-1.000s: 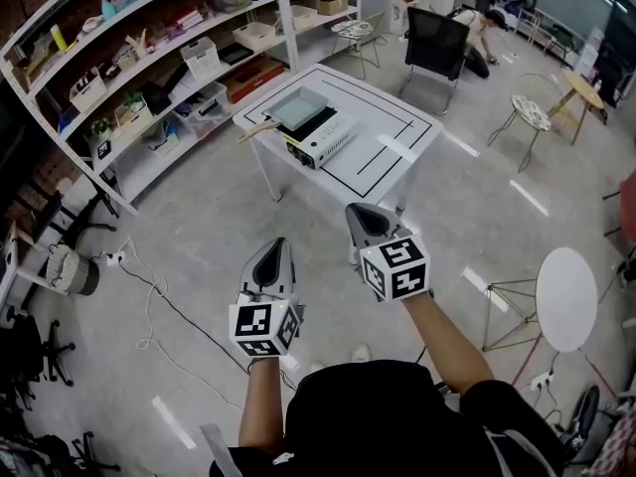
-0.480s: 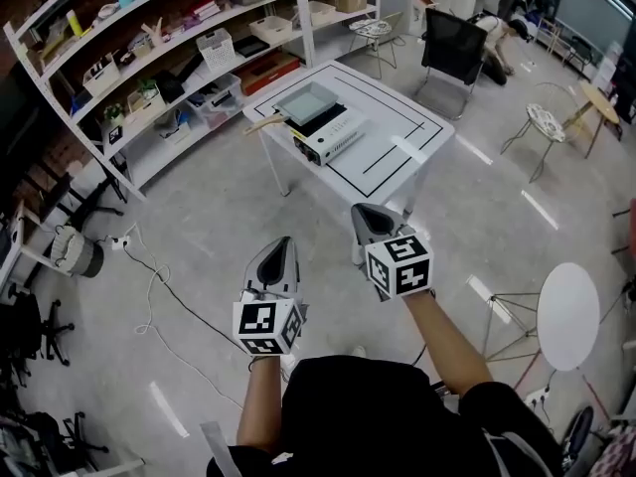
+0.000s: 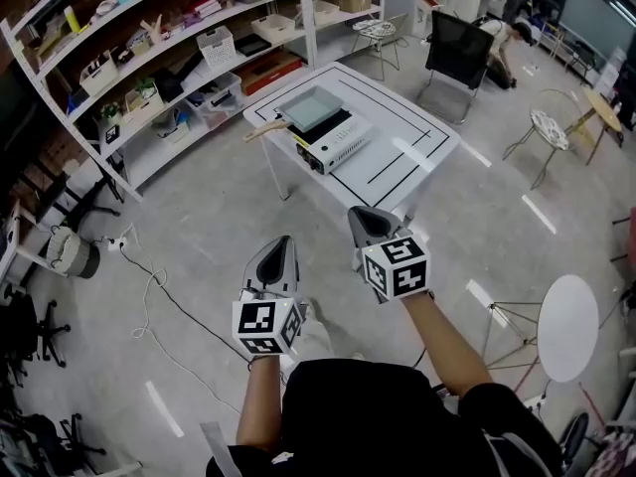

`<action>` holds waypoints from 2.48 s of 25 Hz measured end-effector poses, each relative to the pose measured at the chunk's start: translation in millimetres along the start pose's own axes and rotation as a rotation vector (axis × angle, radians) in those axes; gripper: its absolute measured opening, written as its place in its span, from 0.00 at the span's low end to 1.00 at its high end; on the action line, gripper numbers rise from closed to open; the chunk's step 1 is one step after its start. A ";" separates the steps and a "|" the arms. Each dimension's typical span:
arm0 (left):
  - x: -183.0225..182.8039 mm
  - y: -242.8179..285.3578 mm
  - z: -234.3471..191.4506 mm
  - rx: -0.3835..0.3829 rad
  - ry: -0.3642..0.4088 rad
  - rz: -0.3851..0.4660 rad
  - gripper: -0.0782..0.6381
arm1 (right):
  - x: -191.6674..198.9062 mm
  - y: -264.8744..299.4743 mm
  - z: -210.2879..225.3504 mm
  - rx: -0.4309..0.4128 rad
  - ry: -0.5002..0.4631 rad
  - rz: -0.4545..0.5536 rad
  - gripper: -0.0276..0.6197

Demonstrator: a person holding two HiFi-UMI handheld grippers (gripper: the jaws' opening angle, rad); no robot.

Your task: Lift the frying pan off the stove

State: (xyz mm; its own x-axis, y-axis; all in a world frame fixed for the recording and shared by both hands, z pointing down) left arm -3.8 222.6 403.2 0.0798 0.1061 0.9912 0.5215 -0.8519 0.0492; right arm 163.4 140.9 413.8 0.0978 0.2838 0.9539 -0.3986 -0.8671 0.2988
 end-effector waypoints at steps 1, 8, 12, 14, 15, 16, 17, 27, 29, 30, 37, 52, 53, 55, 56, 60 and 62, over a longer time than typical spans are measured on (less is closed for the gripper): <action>-0.4 4.8 -5.8 0.003 -0.002 -0.003 0.12 | -1.9 6.9 0.5 0.002 0.000 -0.003 0.05; -9.9 38.7 -50.0 0.011 0.000 0.000 0.12 | -16.3 59.9 1.8 0.005 -0.002 -0.011 0.05; -17.2 57.6 -79.7 0.009 0.004 -0.005 0.12 | -26.7 93.9 0.4 0.002 -0.002 -0.018 0.05; -22.5 67.1 -94.5 0.009 0.006 -0.006 0.12 | -33.6 110.6 -0.2 0.003 0.002 -0.020 0.05; -24.9 71.7 -102.1 0.011 0.005 -0.007 0.12 | -37.0 118.7 -1.0 0.003 0.004 -0.021 0.05; -27.0 75.9 -109.8 0.012 0.003 -0.009 0.12 | -40.2 126.9 -2.1 0.004 0.005 -0.023 0.05; -28.5 79.6 -117.8 0.014 0.002 -0.011 0.12 | -43.0 135.0 -3.6 0.005 0.004 -0.026 0.05; -39.3 108.9 -195.6 0.024 -0.018 -0.021 0.12 | -67.1 210.5 -21.2 0.022 -0.005 -0.046 0.05; -40.0 111.8 -210.3 0.026 -0.022 -0.020 0.12 | -70.3 223.2 -26.2 0.027 -0.007 -0.049 0.05; -39.7 112.9 -217.4 0.028 -0.024 -0.020 0.12 | -71.5 229.1 -28.9 0.029 -0.008 -0.052 0.05; -41.9 122.0 -264.1 0.045 -0.043 -0.023 0.12 | -81.4 267.7 -47.3 0.049 -0.014 -0.065 0.05; -37.5 135.6 -327.8 0.078 -0.061 -0.027 0.12 | -90.3 321.7 -66.8 0.087 -0.032 -0.072 0.05; -36.9 137.5 -329.7 0.079 -0.061 -0.029 0.12 | -90.3 324.2 -66.4 0.088 -0.032 -0.073 0.05; -35.6 142.3 -332.2 0.084 -0.064 -0.032 0.12 | -89.8 329.3 -64.2 0.089 -0.032 -0.077 0.05; -34.9 145.2 -332.8 0.088 -0.064 -0.035 0.12 | -89.5 331.9 -62.4 0.091 -0.032 -0.079 0.05; -32.6 158.3 -337.9 0.094 -0.058 -0.049 0.12 | -90.3 344.8 -55.0 0.091 -0.025 -0.083 0.05; -34.0 166.9 -341.8 0.095 -0.055 -0.054 0.12 | -92.3 352.8 -50.9 0.088 -0.025 -0.084 0.05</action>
State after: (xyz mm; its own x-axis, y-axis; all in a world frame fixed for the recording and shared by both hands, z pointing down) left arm -209.9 -98.5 419.9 0.0944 0.1806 0.9790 0.6045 -0.7917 0.0877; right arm -32.7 -170.4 429.7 0.1504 0.3480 0.9254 -0.3063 -0.8735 0.3783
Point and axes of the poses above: the fingertips, and each gripper's own axes: y forward along the fingers, z to its right, x out of its underside, the point moved 6 cm from there along -y, backward along the fingers, and after that the axes turned 13 degrees about x, right-handed, at the moved point
